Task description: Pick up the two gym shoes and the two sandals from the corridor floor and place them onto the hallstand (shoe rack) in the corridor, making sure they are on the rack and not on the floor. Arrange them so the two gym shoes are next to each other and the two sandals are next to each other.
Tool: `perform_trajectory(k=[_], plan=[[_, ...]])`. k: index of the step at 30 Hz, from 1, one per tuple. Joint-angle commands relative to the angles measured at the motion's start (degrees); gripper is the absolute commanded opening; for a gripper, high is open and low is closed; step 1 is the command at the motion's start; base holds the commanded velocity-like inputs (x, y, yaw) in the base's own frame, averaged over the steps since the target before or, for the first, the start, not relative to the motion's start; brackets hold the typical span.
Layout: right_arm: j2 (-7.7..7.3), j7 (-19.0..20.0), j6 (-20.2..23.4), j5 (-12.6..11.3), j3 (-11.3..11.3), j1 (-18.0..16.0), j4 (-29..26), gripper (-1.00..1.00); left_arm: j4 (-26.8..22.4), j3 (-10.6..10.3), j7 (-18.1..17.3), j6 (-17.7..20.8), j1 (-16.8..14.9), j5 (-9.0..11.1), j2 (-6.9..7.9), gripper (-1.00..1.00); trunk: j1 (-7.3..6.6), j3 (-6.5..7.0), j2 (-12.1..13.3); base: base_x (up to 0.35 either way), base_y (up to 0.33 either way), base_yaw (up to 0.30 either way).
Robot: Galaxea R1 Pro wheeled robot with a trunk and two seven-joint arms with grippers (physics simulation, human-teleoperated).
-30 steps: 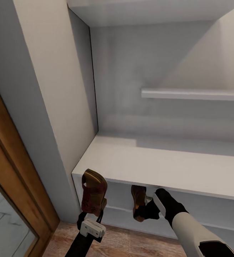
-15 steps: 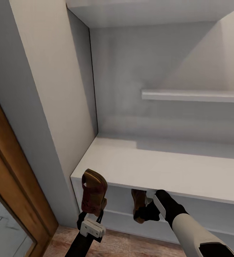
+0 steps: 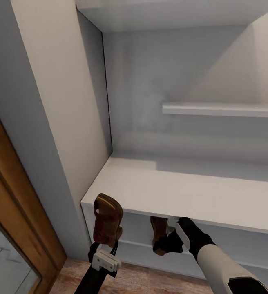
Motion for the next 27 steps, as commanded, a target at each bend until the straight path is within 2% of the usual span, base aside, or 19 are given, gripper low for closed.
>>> perform_trajectory(k=[1,27], plan=[[-0.02,0.32,0.11,0.00,-0.03,-0.51,0.04,-1.00,0.01,-0.02,0.06,0.00,-0.01,-0.18,-0.01,-1.00,0.38,0.01,0.01,0.024,0.000,0.000],[-0.02,0.32,0.11,0.13,-0.03,-0.51,0.28,-1.00,0.03,-0.02,0.09,0.00,-0.01,-0.19,0.00,-1.00,0.38,0.01,0.01,0.020,0.000,0.000]])
